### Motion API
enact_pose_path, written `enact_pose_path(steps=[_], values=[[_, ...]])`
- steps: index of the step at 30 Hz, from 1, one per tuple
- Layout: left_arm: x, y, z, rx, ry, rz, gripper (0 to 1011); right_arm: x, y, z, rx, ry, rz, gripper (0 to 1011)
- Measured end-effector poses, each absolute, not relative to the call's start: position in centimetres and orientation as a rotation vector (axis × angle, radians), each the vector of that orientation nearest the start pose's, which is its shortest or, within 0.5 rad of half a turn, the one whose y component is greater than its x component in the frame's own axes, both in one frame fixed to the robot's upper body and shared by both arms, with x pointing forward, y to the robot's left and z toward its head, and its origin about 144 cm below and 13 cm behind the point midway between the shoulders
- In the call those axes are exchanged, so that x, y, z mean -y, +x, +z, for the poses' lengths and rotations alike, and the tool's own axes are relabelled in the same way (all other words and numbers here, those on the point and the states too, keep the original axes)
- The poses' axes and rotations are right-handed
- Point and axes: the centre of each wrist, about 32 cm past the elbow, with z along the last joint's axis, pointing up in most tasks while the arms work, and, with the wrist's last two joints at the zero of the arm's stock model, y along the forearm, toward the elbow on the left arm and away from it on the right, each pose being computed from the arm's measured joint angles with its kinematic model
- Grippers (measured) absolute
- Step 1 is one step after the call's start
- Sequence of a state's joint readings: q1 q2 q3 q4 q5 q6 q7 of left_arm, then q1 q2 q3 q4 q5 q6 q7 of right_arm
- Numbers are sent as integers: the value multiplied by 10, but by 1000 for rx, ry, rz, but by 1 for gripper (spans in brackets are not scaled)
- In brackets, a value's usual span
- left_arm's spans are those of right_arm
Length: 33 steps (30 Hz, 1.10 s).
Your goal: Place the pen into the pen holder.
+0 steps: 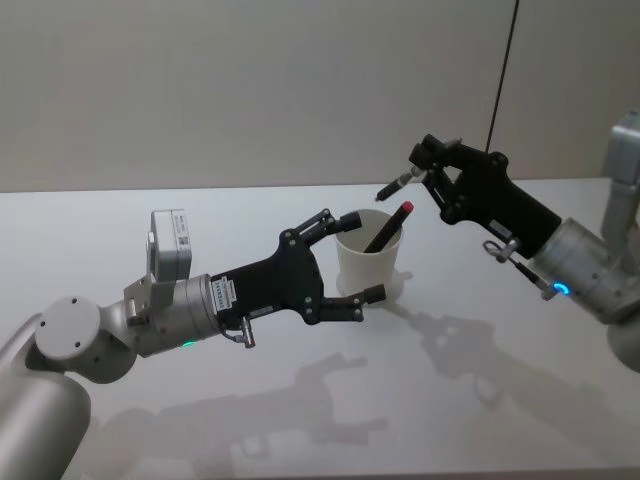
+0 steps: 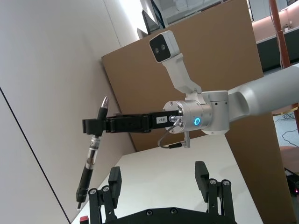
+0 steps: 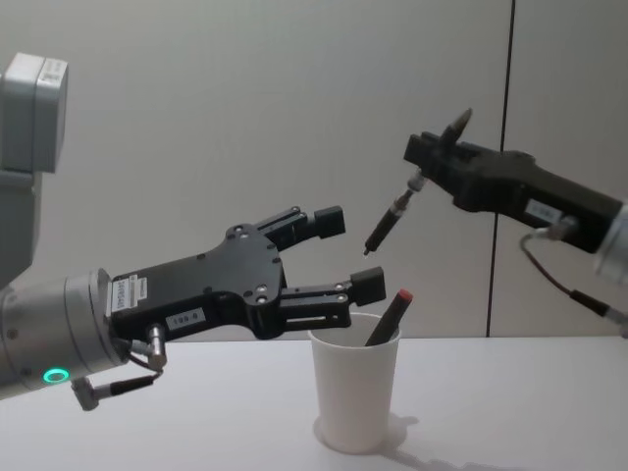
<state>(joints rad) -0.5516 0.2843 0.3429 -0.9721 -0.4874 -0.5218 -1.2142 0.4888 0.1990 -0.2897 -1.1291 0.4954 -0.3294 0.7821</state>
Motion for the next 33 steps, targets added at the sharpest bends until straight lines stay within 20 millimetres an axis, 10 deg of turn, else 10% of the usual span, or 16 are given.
enact_pose_path(steps=[33], values=[[-275, 598, 1167, 376, -160, 266, 1003, 178, 549, 1202, 356, 109, -938, 130]])
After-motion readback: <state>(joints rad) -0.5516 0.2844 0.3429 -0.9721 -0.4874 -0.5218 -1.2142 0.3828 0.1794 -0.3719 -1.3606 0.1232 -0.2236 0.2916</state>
